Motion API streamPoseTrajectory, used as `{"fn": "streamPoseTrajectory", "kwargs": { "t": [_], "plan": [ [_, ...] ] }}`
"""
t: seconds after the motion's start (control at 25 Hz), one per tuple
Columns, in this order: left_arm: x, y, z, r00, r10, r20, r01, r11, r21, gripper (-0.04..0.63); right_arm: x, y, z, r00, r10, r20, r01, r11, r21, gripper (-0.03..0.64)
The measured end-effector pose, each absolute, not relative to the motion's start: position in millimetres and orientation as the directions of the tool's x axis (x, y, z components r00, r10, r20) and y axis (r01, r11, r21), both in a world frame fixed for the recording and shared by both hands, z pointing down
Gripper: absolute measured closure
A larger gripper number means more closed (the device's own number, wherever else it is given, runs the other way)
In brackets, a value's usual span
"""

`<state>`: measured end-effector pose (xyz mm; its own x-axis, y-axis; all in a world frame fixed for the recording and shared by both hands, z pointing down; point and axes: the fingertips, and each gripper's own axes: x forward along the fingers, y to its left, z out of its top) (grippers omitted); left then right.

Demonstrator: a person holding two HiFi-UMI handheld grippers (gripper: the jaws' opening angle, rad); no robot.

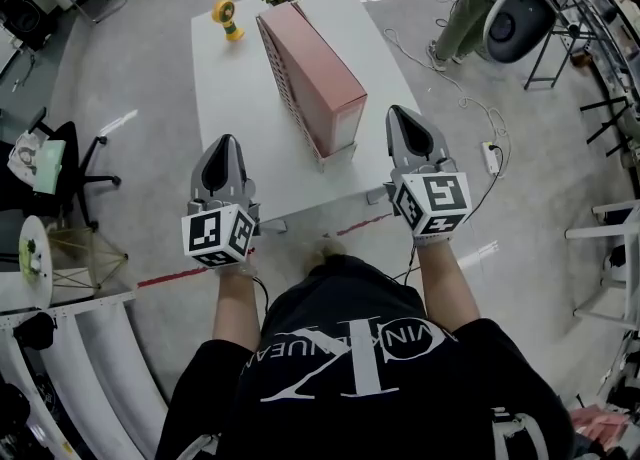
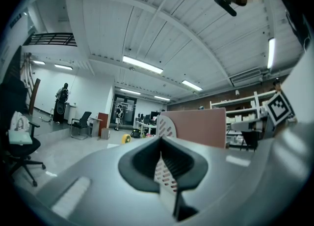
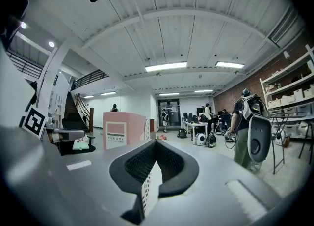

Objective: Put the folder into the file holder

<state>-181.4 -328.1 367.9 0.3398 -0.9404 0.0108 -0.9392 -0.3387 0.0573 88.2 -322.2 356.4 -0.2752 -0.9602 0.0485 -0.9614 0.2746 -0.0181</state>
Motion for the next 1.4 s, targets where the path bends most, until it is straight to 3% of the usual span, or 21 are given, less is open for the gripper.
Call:
{"fn": "streamPoseTrajectory", "kwargs": {
  "t": [1.4],
  "plan": [
    [-184, -345, 360, 0.321, -0.947, -0.002, -0.946, -0.32, 0.057, 0.595, 87, -341, 353, -0.307, -0.951, 0.029, -0.951, 0.306, -0.043, 0.612]
  ]
}}
